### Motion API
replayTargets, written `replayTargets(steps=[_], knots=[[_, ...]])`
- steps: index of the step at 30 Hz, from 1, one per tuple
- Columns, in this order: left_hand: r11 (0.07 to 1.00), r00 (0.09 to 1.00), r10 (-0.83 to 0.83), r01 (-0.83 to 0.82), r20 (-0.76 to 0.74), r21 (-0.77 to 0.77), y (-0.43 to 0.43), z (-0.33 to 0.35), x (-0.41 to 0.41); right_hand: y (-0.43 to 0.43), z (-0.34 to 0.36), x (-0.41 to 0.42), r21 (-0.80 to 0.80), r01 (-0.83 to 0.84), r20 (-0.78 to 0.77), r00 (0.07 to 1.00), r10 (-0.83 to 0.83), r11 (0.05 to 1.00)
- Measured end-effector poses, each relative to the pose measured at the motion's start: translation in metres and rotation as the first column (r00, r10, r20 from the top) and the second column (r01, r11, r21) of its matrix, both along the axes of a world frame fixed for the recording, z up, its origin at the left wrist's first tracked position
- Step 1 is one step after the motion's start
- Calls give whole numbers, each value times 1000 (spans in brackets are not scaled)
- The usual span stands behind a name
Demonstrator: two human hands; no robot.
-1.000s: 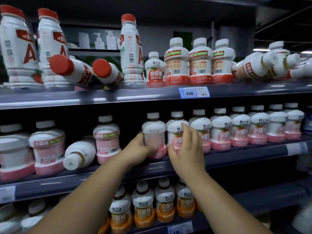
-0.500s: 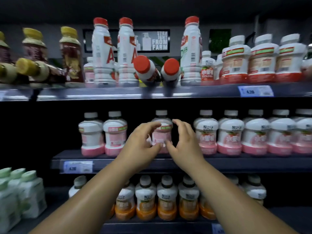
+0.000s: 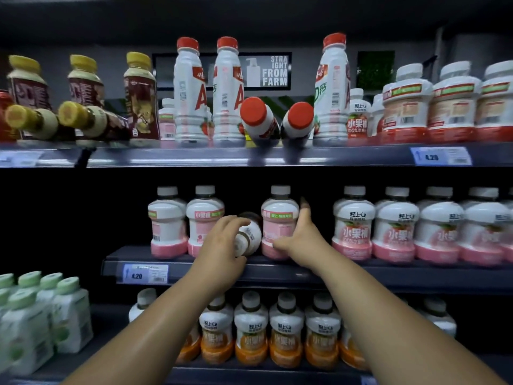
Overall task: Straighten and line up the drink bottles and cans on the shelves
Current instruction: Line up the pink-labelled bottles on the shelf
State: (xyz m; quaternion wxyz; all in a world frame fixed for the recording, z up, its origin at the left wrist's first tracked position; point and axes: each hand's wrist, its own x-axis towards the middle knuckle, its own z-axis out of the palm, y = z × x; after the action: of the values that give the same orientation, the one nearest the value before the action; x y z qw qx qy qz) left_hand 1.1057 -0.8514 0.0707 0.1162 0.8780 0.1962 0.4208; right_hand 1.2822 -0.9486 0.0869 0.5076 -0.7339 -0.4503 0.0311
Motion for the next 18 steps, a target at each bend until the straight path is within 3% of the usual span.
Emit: replayTargets(steps=[3,6,9,14,18], knots=[[1000,1000,0,0,5,3,2,-1,6,-6,-1,0,49,89,52,994,-91,995],[997,1000,-25,23,19,69,4,-2,9,-9,-3,2,27,-28,25,999,27,999],[997,998,-39,35,55,66,5,6,10,-11,-2,6,22,-15,25,1000,14,1000],[981,938,-80,135,337,-143,1,37,18,-19,-1,5,60,221,211,950,-229,973],[990,917,-31,82,397,-114,-8,40,38,-26,-9,4,22,156,242,958,-157,987]])
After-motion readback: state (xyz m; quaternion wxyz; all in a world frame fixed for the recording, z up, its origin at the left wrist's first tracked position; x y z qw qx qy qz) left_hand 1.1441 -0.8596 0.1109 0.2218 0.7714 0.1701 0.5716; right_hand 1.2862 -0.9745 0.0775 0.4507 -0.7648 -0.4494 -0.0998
